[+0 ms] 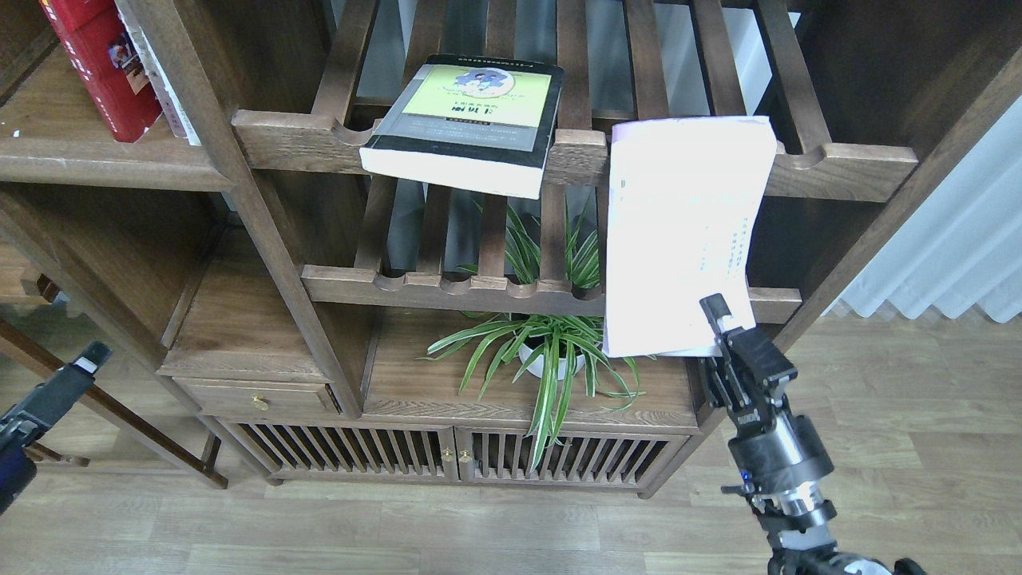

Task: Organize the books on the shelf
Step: 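Grasp the white book and pull it down with the right gripper, then grasp the white book with the left gripper beside the right gripper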

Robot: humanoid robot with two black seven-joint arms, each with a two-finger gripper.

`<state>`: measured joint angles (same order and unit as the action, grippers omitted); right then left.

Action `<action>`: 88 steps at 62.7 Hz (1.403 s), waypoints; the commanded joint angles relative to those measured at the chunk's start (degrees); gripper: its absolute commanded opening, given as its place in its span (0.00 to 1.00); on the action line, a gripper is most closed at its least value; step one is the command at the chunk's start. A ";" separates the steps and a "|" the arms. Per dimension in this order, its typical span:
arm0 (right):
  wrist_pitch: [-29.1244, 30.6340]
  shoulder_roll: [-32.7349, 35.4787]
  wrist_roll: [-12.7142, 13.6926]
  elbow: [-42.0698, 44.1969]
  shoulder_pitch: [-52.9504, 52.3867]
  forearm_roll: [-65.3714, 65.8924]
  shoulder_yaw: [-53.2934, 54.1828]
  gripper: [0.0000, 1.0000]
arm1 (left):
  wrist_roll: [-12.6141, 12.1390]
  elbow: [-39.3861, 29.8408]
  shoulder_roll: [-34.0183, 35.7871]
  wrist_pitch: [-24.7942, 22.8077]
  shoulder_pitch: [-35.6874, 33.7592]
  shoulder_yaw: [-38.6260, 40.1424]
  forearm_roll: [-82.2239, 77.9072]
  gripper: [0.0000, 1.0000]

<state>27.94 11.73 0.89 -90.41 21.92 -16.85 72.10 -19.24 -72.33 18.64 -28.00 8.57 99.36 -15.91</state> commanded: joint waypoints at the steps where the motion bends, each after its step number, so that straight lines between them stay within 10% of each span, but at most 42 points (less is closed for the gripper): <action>1: 0.06 0.23 -0.01 -0.03 1.28 -0.03 -0.21 0.07 | -0.01 -0.01 -0.01 0.00 0.04 -0.66 0.00 0.99; 40: 0.06 4.09 0.08 0.50 8.93 0.23 -6.18 0.08 | 0.17 0.17 -0.62 0.00 0.75 -2.42 1.05 0.99; 88: 0.06 -4.78 2.80 12.89 -0.74 2.52 -24.20 0.10 | 1.66 1.66 -3.44 0.00 -0.05 -40.04 30.85 1.00</action>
<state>28.00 8.39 3.69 -79.81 22.99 -14.27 50.12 -18.62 -70.64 16.70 -28.00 9.04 61.73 14.31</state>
